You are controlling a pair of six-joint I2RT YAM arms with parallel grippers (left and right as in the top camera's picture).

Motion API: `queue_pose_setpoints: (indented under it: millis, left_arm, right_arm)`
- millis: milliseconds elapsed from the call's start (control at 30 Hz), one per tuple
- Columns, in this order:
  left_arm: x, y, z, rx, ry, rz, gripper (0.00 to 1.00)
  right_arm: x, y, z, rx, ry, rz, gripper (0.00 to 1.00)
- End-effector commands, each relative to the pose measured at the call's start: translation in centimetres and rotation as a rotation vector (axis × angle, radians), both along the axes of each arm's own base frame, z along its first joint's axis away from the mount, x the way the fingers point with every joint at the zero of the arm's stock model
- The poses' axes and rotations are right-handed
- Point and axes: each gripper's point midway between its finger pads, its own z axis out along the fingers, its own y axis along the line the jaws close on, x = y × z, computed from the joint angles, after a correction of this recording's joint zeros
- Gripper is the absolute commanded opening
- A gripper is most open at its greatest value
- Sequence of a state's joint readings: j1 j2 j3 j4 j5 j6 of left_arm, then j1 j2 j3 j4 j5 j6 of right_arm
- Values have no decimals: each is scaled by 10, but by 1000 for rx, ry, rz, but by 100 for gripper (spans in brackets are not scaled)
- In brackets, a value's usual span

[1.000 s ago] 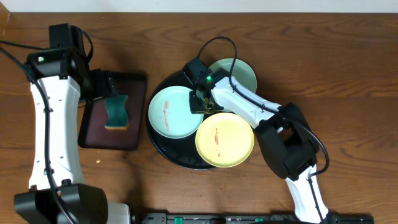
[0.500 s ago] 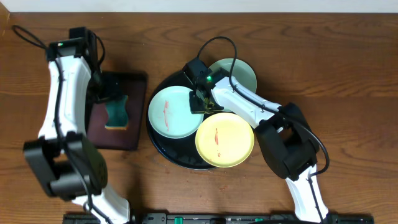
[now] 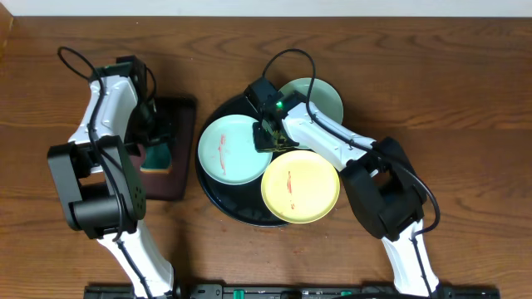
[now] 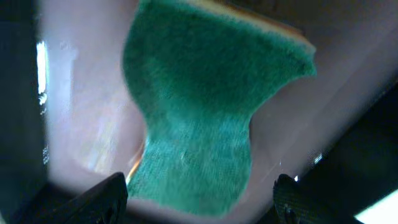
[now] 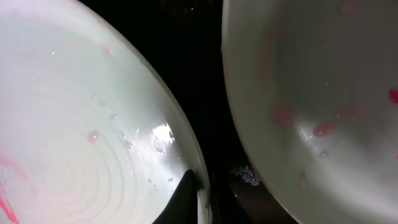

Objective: Clean dirty plates on tray and stack at the side
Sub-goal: 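Grasp the green sponge from the black tray with the left gripper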

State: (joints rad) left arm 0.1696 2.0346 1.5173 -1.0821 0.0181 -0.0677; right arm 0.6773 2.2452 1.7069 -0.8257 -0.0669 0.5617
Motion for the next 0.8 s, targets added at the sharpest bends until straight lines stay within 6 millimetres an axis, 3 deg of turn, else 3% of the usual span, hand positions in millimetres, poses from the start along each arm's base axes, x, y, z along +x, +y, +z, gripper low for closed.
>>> queue_pose_setpoints:
  millis: [0, 233, 267, 533, 667, 767]
  left_arm:
    - [-6, 5, -10, -21, 1, -19, 76]
    - [1, 18, -36, -15, -76, -20, 75]
    - [2, 17, -38, -17, -82, -18, 71]
    - [4, 18, -41, -10, -97, 45, 63]
    - [4, 18, -41, -9, -100, 45, 45]
    - [4, 18, -41, -8, -100, 56, 21]
  right_arm:
    - [-10, 3, -14, -8, 36, 32, 6]
    - [-9, 4, -14, -7, 35, 31, 4]
    - [-9, 4, -14, -7, 35, 31, 4]
    - [-9, 4, -14, -5, 32, 31, 4]
    - [-8, 4, -14, -4, 30, 31, 4]
    - [-8, 4, -14, -4, 30, 31, 3]
